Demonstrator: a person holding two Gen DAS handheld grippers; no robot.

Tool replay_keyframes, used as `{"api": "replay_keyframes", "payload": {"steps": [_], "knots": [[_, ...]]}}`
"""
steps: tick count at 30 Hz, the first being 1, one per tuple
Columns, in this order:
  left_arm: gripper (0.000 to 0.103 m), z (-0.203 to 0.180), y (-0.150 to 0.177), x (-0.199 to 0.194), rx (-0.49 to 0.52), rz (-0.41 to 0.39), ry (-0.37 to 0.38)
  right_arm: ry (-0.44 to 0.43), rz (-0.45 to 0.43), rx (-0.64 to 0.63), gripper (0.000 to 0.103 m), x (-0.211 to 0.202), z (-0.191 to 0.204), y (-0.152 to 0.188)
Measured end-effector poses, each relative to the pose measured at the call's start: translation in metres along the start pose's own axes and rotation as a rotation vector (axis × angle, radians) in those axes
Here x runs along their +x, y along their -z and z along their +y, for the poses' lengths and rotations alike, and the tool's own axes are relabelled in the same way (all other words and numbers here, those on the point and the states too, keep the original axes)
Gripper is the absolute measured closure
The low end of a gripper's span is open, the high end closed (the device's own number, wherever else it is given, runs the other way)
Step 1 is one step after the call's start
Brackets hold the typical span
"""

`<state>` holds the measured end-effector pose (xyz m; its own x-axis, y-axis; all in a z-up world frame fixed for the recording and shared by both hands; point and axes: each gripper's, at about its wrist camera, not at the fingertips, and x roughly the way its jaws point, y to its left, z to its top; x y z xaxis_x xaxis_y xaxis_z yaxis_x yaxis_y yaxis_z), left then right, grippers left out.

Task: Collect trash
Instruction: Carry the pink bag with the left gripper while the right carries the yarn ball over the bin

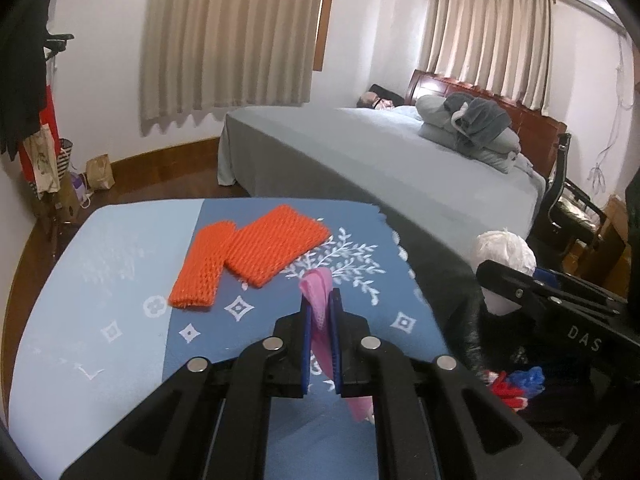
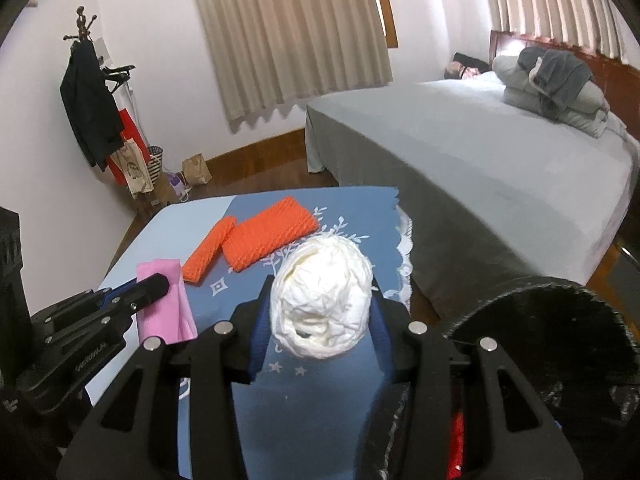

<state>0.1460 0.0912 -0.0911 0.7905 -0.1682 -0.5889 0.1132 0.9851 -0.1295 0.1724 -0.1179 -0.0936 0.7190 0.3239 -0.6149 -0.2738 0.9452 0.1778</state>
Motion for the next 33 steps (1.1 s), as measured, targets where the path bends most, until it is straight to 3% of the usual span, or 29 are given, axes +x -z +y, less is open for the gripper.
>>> {"api": "replay_keyframes", "payload": {"steps": [19, 33], "knots": [[0.095, -0.066, 0.002, -0.052, 0.079, -0.059, 0.1, 0.068, -0.104, 0.019, 0.061, -0.097, -0.026, 0.017], [0.095, -0.127, 0.005, -0.064, 0.157, -0.076, 0.206, 0.161, -0.136, 0.076, 0.061, -0.148, -0.069, 0.043]]}}
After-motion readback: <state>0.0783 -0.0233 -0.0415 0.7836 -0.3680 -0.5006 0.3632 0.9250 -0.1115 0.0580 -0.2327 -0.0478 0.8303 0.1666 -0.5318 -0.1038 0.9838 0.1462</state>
